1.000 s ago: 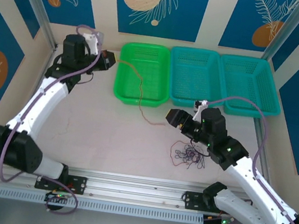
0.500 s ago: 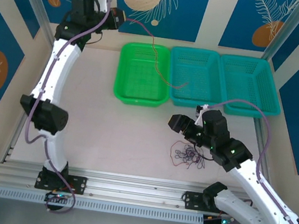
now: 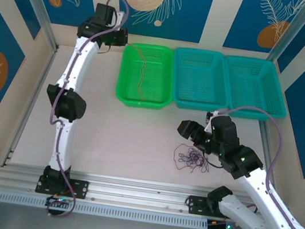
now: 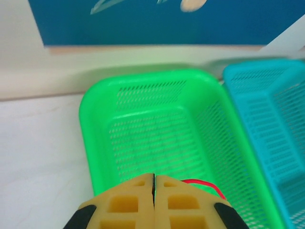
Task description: Untangle the cables
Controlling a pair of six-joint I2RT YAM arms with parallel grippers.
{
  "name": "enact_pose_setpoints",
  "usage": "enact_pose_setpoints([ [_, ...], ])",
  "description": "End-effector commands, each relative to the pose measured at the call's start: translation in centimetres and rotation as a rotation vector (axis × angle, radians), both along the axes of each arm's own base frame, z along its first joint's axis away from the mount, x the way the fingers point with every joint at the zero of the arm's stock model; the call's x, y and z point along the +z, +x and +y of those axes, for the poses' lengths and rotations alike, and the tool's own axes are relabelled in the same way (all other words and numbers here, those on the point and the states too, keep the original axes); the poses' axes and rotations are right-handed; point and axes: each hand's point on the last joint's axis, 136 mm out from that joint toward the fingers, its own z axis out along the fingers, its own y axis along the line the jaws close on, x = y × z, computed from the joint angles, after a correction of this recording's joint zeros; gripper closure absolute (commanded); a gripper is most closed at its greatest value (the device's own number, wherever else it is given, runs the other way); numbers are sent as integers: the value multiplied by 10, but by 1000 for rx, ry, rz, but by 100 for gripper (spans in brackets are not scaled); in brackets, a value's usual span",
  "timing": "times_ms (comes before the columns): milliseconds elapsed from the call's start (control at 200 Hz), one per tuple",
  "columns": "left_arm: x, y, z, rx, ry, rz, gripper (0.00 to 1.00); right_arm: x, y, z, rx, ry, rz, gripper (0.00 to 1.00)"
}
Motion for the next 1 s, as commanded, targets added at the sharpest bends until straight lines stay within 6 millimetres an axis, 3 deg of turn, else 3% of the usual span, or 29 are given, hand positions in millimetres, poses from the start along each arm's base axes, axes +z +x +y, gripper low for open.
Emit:
enact_pose_setpoints([
  [0,-1,-6,-7,-35,61,-6,63,6,1,-3,-24,8,5,19],
  [35,1,-5,-10,-42,54,-14,45,5,0,-4,-26,6,7,19],
  [70,4,-6,-14,-54,43,-23,33,4,0,-4,-27,5,10,19],
  [175,23,-11,-25,-88,17,-64,12,2,-1,-7,-36,-6,22,19],
  [270,44,-22,-30,-105,14,-94,1,0,-2,-10,-45,-16,31,19],
  [470,104,-70,-35,-137,35,-166,0,-10,-2,-16,-69,-36,57,19],
  [585,151,-121,-45,-211,12,-228,0,-28,-2,-38,-141,-123,118,20],
  [700,180,-181,-52,-295,-11,-271,0,-56,-3,-66,-216,-251,226,20],
  [765,186,-215,-52,-327,-23,-285,0,-73,-5,-73,-221,-305,292,20],
  [865,173,-263,-48,-360,-54,-272,0,-94,-5,-69,-166,-345,359,21],
  [995,124,-315,-57,-415,-136,-193,0,-123,-5,-63,-161,-350,459,21],
])
